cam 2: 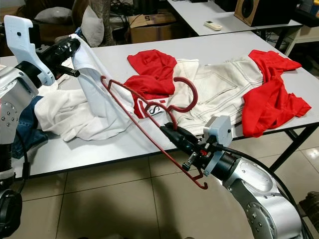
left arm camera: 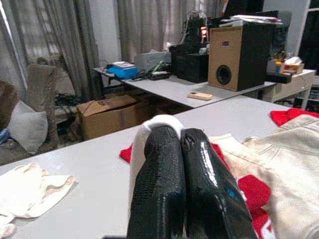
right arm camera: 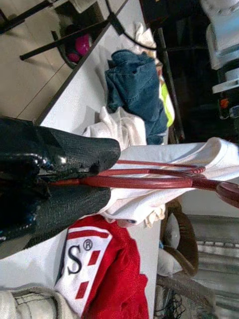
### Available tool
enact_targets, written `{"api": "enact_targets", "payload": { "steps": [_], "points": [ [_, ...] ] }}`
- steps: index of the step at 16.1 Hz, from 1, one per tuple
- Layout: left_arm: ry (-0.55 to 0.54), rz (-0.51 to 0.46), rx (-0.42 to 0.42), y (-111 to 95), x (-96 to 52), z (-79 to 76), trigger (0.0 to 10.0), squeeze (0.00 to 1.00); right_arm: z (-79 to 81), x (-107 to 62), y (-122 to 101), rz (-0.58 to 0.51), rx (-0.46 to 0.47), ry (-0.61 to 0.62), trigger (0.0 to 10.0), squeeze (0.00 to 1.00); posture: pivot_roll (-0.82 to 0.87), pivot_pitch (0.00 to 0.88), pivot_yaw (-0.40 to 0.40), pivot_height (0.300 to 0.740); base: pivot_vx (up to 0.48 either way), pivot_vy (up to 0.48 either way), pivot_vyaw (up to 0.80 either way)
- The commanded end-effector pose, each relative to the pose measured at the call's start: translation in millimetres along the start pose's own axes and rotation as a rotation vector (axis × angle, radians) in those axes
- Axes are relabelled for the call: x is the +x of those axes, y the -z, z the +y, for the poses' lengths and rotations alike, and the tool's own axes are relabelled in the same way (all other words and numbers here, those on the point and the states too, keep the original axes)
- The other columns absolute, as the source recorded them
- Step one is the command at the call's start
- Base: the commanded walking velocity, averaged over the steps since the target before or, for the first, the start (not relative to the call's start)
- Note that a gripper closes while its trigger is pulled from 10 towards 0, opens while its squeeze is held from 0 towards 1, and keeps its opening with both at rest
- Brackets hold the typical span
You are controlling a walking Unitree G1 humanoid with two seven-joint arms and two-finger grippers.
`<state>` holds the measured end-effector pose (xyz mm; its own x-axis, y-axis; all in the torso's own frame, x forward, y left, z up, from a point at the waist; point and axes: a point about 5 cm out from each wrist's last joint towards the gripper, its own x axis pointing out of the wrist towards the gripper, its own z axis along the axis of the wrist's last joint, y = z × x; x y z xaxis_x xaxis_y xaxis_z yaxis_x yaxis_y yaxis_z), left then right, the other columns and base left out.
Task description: Hang hanger
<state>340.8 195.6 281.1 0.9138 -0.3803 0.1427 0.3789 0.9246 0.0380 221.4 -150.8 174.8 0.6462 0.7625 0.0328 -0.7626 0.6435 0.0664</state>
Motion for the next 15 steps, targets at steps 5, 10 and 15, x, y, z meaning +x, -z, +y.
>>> {"api": "enact_targets", "payload": {
  "steps": [5,10,15],
  "points": [
    [0.078,-0.032,-0.007,-16,-1.7,-15.2,0.0,0.00,-2.8,14.0,9,0.071,-0.011,0.027,10.0,0.00,-0.04,0.000,0.057,0.740,0.000,0.000,0.00],
    [0.060,-0.006,0.033,-25,-11.1,-6.5,0.0,0.00,-8.4,21.9,16,0.125,0.007,0.096,10.0,0.00,-0.04,0.000,0.043,0.740,0.000,0.000,0.00],
    [0.097,-0.145,0.036,-74,-20.7,-4.2,0.0,0.00,-12.5,22.3,50,0.383,0.032,0.155,10.0,0.00,-0.03,0.000,0.022,0.740,0.000,0.000,0.00]
  ]
}}
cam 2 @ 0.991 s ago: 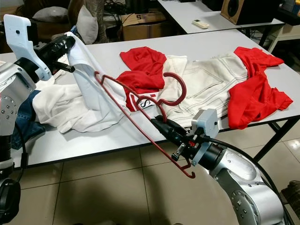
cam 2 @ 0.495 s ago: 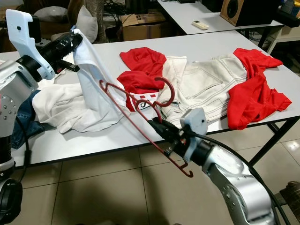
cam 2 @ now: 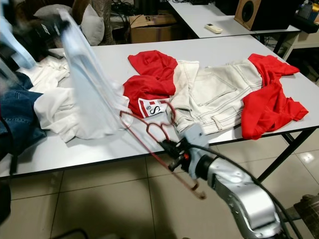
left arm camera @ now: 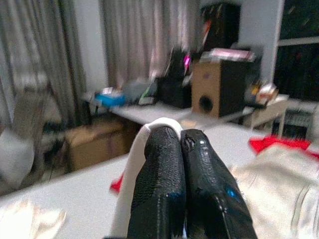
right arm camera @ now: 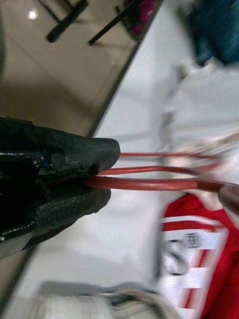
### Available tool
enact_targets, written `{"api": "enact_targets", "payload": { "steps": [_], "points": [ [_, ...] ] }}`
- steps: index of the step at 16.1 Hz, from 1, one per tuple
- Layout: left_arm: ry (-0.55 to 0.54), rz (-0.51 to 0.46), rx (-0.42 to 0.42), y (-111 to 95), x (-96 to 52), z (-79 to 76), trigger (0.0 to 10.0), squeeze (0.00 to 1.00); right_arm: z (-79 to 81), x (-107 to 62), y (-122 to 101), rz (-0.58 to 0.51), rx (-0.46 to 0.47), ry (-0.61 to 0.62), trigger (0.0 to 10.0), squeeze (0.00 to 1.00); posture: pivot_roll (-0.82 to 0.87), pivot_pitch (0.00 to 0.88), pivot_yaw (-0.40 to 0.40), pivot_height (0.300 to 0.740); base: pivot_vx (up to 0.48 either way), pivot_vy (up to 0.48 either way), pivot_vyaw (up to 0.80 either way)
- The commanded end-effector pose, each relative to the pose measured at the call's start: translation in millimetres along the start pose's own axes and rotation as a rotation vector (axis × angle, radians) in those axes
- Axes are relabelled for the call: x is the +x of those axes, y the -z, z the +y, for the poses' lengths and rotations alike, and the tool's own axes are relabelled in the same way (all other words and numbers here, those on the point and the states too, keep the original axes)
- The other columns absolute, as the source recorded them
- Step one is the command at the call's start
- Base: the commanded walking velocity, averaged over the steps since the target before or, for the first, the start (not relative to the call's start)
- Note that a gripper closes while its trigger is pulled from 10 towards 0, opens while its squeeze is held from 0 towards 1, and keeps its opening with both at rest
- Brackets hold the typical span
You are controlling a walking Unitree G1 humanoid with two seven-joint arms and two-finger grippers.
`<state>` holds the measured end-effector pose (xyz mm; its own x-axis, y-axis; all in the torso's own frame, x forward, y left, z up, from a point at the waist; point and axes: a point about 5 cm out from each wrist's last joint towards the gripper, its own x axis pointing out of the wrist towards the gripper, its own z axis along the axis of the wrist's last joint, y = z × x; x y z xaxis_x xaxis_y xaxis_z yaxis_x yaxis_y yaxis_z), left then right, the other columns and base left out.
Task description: Hang hanger
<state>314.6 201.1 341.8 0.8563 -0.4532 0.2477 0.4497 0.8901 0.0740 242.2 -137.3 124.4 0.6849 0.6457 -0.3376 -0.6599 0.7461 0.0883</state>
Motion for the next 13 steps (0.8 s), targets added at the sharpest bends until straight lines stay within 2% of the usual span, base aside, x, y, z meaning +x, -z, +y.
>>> {"api": "enact_targets", "payload": {
  "steps": [1,3,5,6,7,8,9,10,11,13],
  "points": [
    [0.024,-0.045,0.014,-15,-2.4,-2.8,0.0,0.00,-3.6,1.6,1,0.034,-0.002,0.034,10.0,0.00,-0.02,0.000,0.021,0.740,0.000,0.000,0.00],
    [0.026,-0.092,-0.006,-29,-5.8,-1.1,0.0,0.00,-18.7,6.0,-2,0.047,0.007,0.142,10.0,0.00,-0.02,0.000,0.018,0.740,0.000,0.000,0.00],
    [0.005,-0.101,-0.009,-33,-10.7,5.3,0.0,0.00,-39.5,7.6,-17,-0.022,0.051,0.273,10.0,0.00,-0.02,0.000,0.015,0.740,0.000,0.000,0.00],
    [-0.034,-0.086,0.006,-31,-16.0,13.6,0.0,0.00,-54.8,5.4,-40,-0.163,0.110,0.335,10.0,0.00,-0.02,0.000,0.012,0.740,0.000,0.000,0.00],
    [-0.043,-0.082,0.009,-30,-17.3,15.5,0.0,0.00,-57.6,4.6,-46,-0.197,0.123,0.345,10.0,0.00,-0.02,0.000,0.012,0.740,0.000,0.000,0.00],
    [-0.086,-0.085,0.014,-29,-20.4,22.8,0.0,0.00,-65.0,-0.3,-73,-0.341,0.162,0.341,10.0,0.00,-0.01,0.000,0.006,0.740,0.000,0.000,0.00],
    [-0.154,-0.097,0.022,-29,-26.5,33.5,0.0,0.00,-75.8,-14.7,-118,-0.588,0.253,0.317,10.0,0.00,-0.02,0.000,-0.002,0.740,0.000,0.000,0.00],
    [-0.175,-0.102,0.024,-29,-28.6,36.4,0.0,0.00,-78.4,-19.8,-129,-0.656,0.285,0.307,10.0,0.00,-0.02,0.000,-0.002,0.740,0.000,0.000,0.00],
    [-0.196,-0.091,0.015,-23,-33.2,38.8,0.0,0.00,-76.0,-19.6,-130,-0.669,0.328,0.262,10.0,0.00,-0.02,0.000,-0.004,0.740,0.000,0.000,0.00],
    [-0.207,-0.054,0.004,-10,-38.6,38.0,0.0,0.00,-70.7,-11.5,-113,-0.582,0.338,0.264,10.0,0.00,-0.02,0.000,-0.008,0.740,0.000,0.000,0.00]
  ]
}}
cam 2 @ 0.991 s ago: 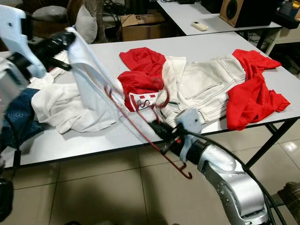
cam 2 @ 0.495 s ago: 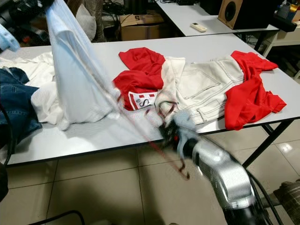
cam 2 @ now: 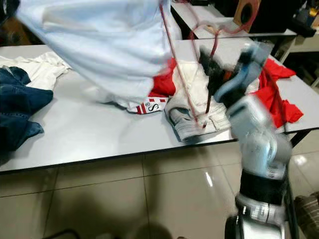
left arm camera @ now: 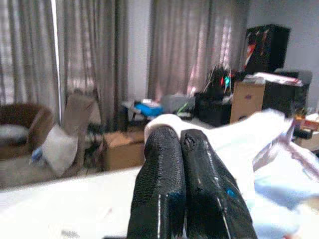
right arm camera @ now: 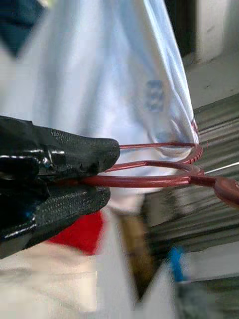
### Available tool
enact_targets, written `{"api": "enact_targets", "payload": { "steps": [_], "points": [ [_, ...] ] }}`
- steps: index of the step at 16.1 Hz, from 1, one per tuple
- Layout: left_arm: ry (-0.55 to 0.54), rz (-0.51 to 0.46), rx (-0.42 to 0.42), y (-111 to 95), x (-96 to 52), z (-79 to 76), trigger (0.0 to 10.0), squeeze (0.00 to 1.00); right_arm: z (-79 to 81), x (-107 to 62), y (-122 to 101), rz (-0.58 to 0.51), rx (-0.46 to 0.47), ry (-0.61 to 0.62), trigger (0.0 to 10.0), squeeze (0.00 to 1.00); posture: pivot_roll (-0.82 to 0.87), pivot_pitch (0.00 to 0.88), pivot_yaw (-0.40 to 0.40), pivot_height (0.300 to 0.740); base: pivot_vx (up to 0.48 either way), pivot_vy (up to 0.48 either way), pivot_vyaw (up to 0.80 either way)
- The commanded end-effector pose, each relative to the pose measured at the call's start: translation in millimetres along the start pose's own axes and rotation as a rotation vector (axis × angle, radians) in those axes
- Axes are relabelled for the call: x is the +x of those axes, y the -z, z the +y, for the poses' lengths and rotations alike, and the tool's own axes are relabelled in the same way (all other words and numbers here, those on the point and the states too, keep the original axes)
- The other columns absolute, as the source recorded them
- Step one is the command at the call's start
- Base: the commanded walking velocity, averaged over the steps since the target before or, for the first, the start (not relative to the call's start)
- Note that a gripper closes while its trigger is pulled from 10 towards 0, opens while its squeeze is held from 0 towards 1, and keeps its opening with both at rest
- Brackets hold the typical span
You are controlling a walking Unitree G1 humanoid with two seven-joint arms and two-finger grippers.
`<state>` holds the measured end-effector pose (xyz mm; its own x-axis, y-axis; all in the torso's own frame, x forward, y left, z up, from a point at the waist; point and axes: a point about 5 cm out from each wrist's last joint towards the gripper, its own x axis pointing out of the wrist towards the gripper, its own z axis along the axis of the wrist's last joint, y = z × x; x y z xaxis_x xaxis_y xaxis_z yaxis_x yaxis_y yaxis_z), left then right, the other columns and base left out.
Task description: Hang hanger
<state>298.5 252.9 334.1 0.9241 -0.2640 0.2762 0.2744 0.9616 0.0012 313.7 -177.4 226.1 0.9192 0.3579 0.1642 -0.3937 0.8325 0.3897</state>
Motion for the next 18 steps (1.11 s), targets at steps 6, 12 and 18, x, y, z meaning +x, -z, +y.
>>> {"api": "enact_targets", "payload": {
  "steps": [6,12,18],
  "points": [
    [0.010,0.368,0.003,93,-39.3,-22.0,0.0,0.00,11.4,-11.0,42,0.162,0.102,0.005,10.0,0.00,-0.03,0.000,0.006,0.740,0.000,0.000,0.00],
    [-0.090,0.566,0.190,125,-75.9,7.3,10.0,1.00,28.6,-17.7,41,0.186,0.077,-0.161,10.0,0.00,-0.03,0.000,0.007,0.740,0.000,0.000,0.00],
    [0.343,0.543,0.338,127,-63.1,-28.5,10.0,1.00,35.8,-18.4,40,0.197,0.057,-0.206,10.0,0.00,-0.03,0.000,0.020,0.740,0.000,0.000,0.00]
  ]
}}
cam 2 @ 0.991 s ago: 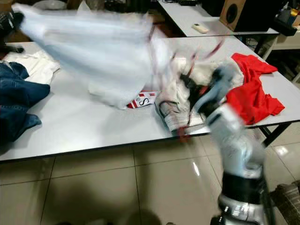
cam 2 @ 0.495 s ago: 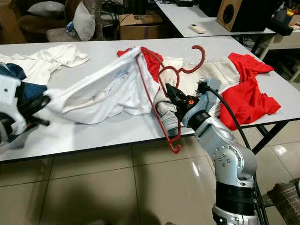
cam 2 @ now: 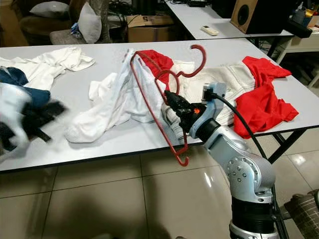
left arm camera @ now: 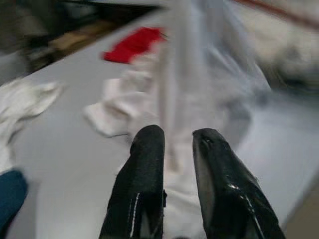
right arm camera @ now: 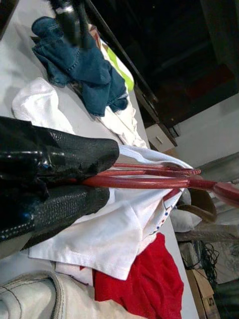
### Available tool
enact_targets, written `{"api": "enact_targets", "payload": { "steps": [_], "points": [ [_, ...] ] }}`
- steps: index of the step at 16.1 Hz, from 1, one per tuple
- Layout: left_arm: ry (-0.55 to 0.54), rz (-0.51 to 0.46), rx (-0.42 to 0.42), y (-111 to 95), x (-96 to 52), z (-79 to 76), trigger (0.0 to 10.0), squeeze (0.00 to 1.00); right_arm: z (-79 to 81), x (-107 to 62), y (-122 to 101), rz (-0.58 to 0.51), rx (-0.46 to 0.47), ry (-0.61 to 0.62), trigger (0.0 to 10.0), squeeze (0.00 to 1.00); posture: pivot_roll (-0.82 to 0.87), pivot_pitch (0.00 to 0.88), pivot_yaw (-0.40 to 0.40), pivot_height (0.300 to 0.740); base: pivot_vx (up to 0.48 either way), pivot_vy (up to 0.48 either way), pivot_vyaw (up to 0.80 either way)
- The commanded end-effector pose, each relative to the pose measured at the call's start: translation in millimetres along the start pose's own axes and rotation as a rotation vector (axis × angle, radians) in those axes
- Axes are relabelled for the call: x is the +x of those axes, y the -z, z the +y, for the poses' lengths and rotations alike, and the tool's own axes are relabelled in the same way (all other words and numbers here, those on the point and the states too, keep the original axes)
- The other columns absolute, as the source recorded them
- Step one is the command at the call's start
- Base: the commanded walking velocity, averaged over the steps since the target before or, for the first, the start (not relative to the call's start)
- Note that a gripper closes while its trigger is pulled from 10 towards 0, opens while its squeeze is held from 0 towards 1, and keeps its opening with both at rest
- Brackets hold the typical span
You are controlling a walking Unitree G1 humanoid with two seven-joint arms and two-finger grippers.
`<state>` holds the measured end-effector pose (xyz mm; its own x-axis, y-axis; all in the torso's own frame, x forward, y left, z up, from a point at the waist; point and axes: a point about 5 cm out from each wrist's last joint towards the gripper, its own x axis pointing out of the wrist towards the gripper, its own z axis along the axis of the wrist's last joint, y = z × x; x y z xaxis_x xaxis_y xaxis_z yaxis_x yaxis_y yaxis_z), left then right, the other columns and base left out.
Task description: Hang hanger
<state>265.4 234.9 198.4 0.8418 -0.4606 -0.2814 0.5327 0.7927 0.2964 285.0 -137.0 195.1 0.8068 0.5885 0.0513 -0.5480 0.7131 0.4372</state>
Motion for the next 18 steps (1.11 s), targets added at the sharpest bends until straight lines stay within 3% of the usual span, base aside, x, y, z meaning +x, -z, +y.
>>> {"api": "enact_targets", "payload": {
  "steps": [1,3,6,7,8,11,15,16,18],
  "points": [
    [0.023,-0.012,0.045,-3,12.7,-5.1,10.0,1.00,4.6,-1.7,-5,-0.010,-0.022,-0.020,10.0,0.00,-0.03,0.000,0.021,0.740,0.000,0.000,0.00],
    [0.029,-0.167,0.017,-28,44.7,-17.2,10.0,1.00,7.4,-1.7,-5,-0.010,-0.026,-0.032,10.0,0.00,-0.04,0.000,0.029,0.740,0.000,0.000,0.00],
    [-0.053,-0.268,0.007,-38,80.4,-27.8,10.0,1.00,9.5,-3.1,-8,-0.021,-0.033,-0.038,10.0,0.00,-0.05,0.000,0.041,0.740,0.000,0.000,0.00],
    [-0.068,-0.273,0.021,-37,93.7,-36.3,10.0,0.68,10.2,-3.7,-10,-0.026,-0.036,-0.038,10.0,0.00,-0.06,0.000,0.047,0.740,0.000,0.000,0.00],
    [-0.078,-0.264,0.052,-35,101.2,-41.3,10.0,0.00,10.5,-4.1,-10,-0.030,-0.038,-0.037,10.0,0.00,-0.06,0.000,0.047,0.740,0.000,0.000,0.00],
    [-0.122,-0.278,0.013,-27,119.7,-45.7,10.0,0.00,13.1,-4.9,-11,-0.039,-0.038,-0.041,10.0,0.00,-0.07,0.000,0.061,0.740,0.000,0.000,0.00],
    [-0.266,-0.229,0.108,-17,129.1,-34.1,10.0,0.00,16.7,-6.6,-12,-0.050,-0.040,-0.048,10.0,0.00,-0.09,0.000,0.075,0.740,0.000,0.000,0.00],
    [-0.271,-0.214,0.139,-12,130.4,-34.0,7.5,0.00,17.5,-7.1,-13,-0.056,-0.040,-0.050,10.0,0.00,-0.09,0.000,0.079,0.740,0.000,0.000,0.00],
    [-0.264,-0.185,0.180,-1,134.4,-35.0,0.0,0.00,18.5,-7.5,-13,-0.061,-0.039,-0.052,10.0,0.00,-0.09,0.000,0.081,0.740,0.000,0.000,0.00]
  ]
}}
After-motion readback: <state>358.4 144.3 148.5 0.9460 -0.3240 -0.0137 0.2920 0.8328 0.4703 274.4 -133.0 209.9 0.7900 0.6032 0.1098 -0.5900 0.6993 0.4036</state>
